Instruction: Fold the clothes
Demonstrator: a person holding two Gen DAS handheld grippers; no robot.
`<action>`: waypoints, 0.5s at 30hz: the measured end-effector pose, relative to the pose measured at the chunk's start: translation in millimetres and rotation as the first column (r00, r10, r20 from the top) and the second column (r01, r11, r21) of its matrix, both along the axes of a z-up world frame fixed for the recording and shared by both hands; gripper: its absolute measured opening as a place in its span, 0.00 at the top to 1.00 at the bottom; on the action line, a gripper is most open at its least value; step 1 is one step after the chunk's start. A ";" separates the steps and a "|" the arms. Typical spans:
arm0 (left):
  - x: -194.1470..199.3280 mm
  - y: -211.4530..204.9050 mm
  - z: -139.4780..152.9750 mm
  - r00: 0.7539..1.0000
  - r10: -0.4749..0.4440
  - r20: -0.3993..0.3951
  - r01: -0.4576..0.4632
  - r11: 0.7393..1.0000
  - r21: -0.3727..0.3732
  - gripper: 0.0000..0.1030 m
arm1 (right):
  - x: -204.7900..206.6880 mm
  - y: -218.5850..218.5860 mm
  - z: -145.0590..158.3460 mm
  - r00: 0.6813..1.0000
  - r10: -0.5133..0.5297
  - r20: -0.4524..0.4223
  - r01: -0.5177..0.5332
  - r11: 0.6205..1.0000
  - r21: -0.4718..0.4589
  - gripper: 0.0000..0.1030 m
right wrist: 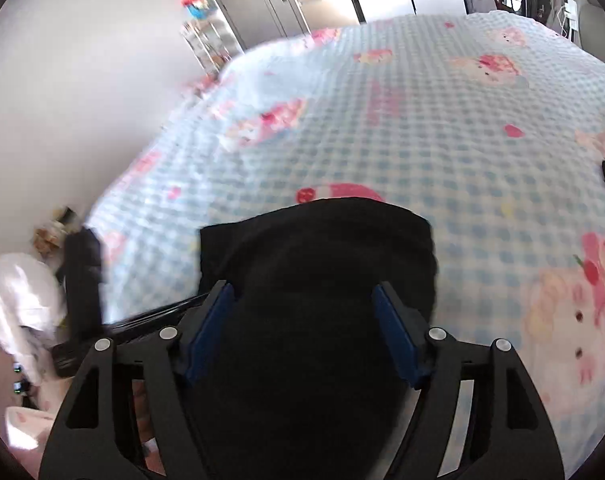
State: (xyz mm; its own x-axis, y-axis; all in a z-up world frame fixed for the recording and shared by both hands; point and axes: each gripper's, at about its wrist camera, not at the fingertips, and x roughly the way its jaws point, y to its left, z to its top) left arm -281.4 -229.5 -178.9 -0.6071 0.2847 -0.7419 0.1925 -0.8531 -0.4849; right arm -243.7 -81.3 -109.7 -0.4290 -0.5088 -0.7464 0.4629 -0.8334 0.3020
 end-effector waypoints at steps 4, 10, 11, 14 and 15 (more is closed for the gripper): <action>-4.3 -1.5 -21.1 1.000 0.009 -0.007 -0.009 1.000 0.018 0.58 | -24.9 7.0 -26.7 0.999 -0.010 -0.044 0.018 0.981 0.195 0.22; -7.2 1.6 -26.0 1.000 0.012 -0.022 -0.011 0.998 0.062 0.60 | -22.4 15.7 -33.9 0.995 0.014 -0.100 0.012 0.967 0.253 0.21; 0.4 0.2 -22.2 0.999 0.024 -0.023 -0.022 0.996 0.092 0.60 | -22.2 16.2 -32.4 0.995 0.020 -0.100 0.006 0.968 0.252 0.21; 37.0 8.4 -5.2 0.998 0.044 -0.046 -0.042 0.997 0.059 0.60 | 0.5 23.8 -13.0 0.994 0.057 -0.098 -0.028 0.962 0.271 0.21; 56.6 14.1 6.1 0.996 0.055 -0.067 -0.054 0.998 0.014 0.60 | 7.0 28.2 -6.0 0.993 0.064 -0.096 -0.036 0.962 0.271 0.22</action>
State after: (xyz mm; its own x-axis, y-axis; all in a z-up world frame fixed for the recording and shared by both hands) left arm -224.8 -215.4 -172.8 -0.6705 0.2589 -0.6953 0.2047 -0.8362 -0.5088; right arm -236.7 -53.1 -115.7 -0.4897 -0.3187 -0.8116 0.5229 -0.8522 0.0192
